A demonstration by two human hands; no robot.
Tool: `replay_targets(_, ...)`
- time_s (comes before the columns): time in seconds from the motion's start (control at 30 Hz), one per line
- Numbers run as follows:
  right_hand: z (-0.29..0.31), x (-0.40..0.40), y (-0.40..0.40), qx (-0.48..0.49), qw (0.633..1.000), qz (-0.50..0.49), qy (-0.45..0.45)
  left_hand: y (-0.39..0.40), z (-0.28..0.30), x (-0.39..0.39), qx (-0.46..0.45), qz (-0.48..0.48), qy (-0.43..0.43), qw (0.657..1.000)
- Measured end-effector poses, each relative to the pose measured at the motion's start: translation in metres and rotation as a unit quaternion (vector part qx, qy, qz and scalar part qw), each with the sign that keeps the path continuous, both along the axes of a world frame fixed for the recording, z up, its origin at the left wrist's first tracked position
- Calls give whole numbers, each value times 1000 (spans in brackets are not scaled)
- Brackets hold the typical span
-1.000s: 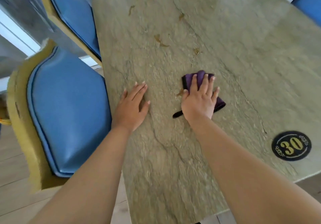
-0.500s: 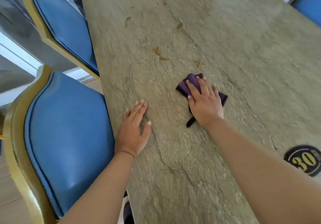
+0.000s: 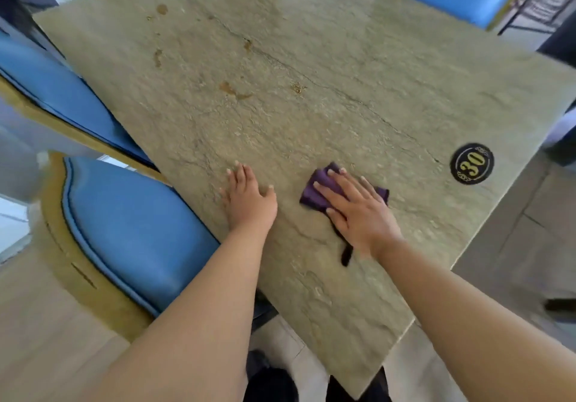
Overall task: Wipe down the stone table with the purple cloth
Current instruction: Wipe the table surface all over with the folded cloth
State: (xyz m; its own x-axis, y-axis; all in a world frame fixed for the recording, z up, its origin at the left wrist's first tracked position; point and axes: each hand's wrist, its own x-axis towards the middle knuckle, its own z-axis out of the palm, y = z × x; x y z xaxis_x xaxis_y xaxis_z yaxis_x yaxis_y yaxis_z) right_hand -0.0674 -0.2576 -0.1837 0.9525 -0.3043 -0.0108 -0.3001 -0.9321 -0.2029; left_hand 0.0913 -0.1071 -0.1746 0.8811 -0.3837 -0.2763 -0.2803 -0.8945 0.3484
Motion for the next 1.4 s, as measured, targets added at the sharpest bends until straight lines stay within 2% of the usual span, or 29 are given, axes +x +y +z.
replay_targets(0.07,1,17,21,22,982,-185,-15,-2,1,4,35,-16,17,999)
replay_targets(0.13,3,30,56,44,972,-232,-13,-5,6,8,55,-19,40,998)
replay_targets(0.3,1,-11,146,12,999,-40,-6,-8,11,8,59,-18,56,997)
replay_targets(0.4,1,-65,136,14,997,80,7,-7,10,7,78,-25,53,995)
replay_targets(0.47,2,-95,110,6,997,76,11,-7,10,6,89,-27,56,994)
replay_targets(0.53,1,-111,87,6,999,-45,12,-7,11,6,96,-32,59,993)
replay_targets(0.63,0,-104,88,22,962,-273,-4,-8,14,6,108,-40,58,992)
replay_targets(0.7,0,-92,114,33,943,-332,-11,-9,16,5,115,-40,60,991)
replay_targets(0.77,0,-89,147,20,963,-267,-20,-11,18,6,118,-40,62,990)
replay_targets(0.83,0,-105,167,9,991,-133,-11,-11,20,9,123,-47,66,989)
replay_targets(0.93,0,-134,152,21,999,34,4,-9,25,15,137,-63,75,986)
replay_targets(1.0,0,-142,133,14,1000,21,10,-8,30,19,148,-62,77,984)
replay_targets(1.07,0,-132,123,20,992,-122,2,-9,37,21,157,-64,79,982)
replay_targets(1.13,3,-101,123,38,957,-287,-1,-10,44,25,177,-76,82,978)
replay_targets(1.2,7,-59,133,58,925,-376,16,-9,49,32,207,-101,55,972)
replay_targets(1.27,10,-18,149,62,929,-365,19,-8,57,44,223,-128,-14,966)
replay_targets(1.4,6,59,179,56,977,-206,6,-14,73,83,216,-192,-109,951)
